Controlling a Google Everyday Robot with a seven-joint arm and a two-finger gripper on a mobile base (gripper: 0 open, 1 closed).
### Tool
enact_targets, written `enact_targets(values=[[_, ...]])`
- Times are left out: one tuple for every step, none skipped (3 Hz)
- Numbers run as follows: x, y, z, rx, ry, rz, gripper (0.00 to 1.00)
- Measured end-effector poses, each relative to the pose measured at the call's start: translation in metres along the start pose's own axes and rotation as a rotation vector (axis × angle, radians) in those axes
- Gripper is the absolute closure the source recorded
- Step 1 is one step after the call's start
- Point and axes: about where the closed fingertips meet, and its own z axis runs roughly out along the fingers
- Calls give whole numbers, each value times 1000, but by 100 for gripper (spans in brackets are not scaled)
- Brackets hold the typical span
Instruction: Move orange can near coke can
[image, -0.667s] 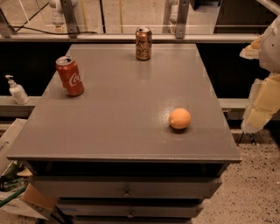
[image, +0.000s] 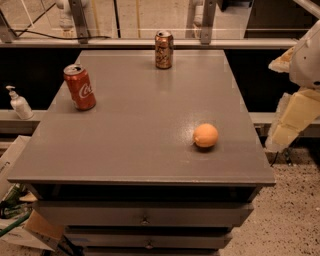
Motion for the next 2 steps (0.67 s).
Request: enact_targets(values=[[-5,-21,29,-7,-96,60,0],[-16,-51,49,4,-201,106,0]])
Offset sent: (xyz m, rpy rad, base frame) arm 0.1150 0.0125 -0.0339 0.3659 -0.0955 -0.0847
